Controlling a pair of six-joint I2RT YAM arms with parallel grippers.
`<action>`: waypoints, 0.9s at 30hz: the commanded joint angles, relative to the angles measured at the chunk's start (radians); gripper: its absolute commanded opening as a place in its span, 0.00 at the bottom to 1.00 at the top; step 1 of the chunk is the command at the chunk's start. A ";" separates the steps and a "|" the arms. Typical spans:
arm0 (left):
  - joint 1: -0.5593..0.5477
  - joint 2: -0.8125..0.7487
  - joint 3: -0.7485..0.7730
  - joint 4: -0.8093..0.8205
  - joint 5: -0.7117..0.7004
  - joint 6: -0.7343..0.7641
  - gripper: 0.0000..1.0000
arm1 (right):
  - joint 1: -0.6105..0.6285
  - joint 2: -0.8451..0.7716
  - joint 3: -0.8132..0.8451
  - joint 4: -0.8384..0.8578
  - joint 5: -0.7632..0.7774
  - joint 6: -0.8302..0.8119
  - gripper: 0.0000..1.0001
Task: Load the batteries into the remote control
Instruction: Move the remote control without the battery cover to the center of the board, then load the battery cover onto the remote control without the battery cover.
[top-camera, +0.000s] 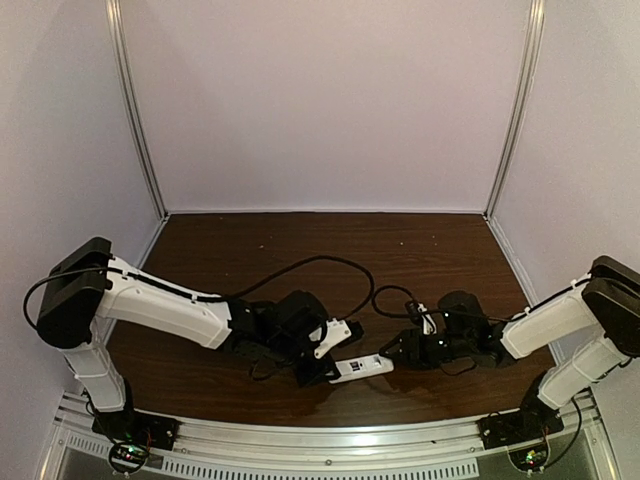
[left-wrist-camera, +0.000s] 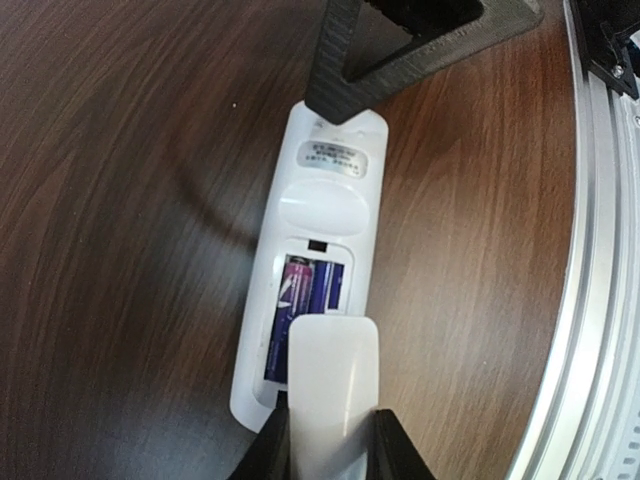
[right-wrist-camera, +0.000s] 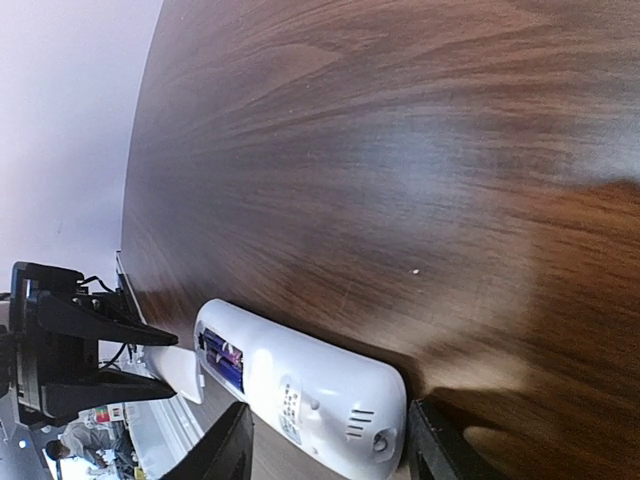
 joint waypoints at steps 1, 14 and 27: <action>0.013 -0.048 -0.032 0.052 -0.021 0.012 0.19 | 0.031 0.041 -0.012 0.098 0.005 0.094 0.53; 0.015 -0.053 -0.023 0.015 -0.034 0.193 0.19 | 0.009 -0.005 -0.004 0.112 0.008 0.088 0.63; 0.044 -0.008 0.011 0.030 0.011 0.242 0.20 | -0.068 -0.099 0.004 0.028 -0.046 0.033 0.76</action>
